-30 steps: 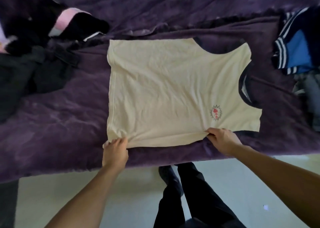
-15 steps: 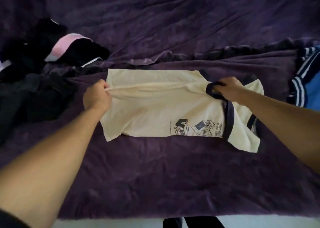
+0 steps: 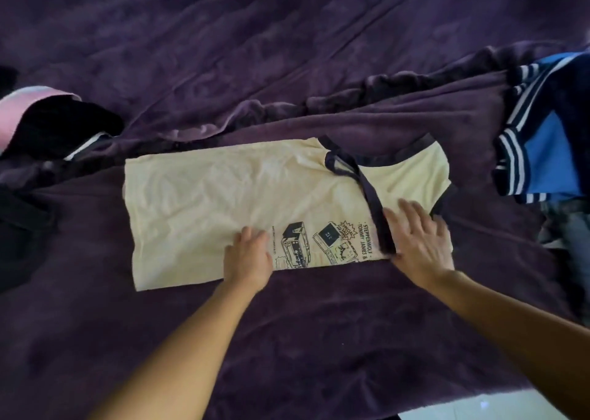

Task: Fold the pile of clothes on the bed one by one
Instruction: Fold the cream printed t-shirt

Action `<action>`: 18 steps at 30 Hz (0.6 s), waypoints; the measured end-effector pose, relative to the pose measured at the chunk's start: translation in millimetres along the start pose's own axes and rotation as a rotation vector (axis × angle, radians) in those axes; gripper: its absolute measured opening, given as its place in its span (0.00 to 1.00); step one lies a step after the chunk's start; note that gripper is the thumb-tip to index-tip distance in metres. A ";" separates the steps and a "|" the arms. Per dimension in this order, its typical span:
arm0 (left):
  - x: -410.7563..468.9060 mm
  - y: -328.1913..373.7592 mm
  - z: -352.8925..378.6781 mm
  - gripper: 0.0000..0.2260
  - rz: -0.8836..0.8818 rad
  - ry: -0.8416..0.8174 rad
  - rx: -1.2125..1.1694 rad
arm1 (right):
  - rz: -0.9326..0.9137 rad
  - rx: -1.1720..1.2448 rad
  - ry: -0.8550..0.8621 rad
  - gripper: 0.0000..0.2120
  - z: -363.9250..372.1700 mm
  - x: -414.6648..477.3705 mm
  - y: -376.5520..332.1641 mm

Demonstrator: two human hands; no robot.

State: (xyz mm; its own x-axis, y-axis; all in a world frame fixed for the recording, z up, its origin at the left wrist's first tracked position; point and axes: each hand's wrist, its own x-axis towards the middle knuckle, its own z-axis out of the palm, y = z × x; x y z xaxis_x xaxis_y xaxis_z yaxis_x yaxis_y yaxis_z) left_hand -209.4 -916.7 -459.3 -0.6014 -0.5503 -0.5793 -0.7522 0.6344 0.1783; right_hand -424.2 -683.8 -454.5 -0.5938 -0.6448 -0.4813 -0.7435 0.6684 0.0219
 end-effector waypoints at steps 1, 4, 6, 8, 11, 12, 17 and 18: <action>-1.8 5.8 6.2 0.15 0.016 -0.026 0.025 | 0.050 0.038 0.023 0.36 0.8 2.9 18.2; 0.2 14.0 12.2 0.15 0.007 -0.070 0.050 | 0.285 0.382 0.082 0.12 -19.1 31.9 60.2; 3.9 15.9 9.4 0.14 -0.021 -0.092 0.037 | 0.486 0.540 0.077 0.10 -37.8 61.7 88.4; 7.7 16.5 5.3 0.16 -0.035 -0.098 0.041 | 0.653 0.716 0.165 0.12 -51.5 79.3 117.5; 11.3 15.0 2.9 0.19 -0.028 -0.094 0.073 | 0.760 0.856 0.197 0.20 -53.1 77.0 126.2; 11.7 14.4 4.1 0.20 -0.021 -0.098 0.083 | 0.741 0.854 0.155 0.23 -48.1 73.6 119.7; 12.3 12.6 14.2 0.24 0.000 -0.105 0.091 | 0.673 0.946 0.029 0.24 -22.6 73.3 82.3; 12.1 11.8 14.2 0.22 -0.010 -0.104 0.087 | 0.647 1.039 -0.001 0.19 -22.2 74.3 76.9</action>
State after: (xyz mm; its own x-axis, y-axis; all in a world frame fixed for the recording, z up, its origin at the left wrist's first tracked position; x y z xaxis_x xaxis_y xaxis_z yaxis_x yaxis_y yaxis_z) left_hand -221.7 -908.2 -475.6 -0.5592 -0.5002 -0.6611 -0.7291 0.6763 0.1051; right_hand -532.3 -688.6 -469.2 -0.7625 -0.0834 -0.6416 0.2882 0.8440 -0.4523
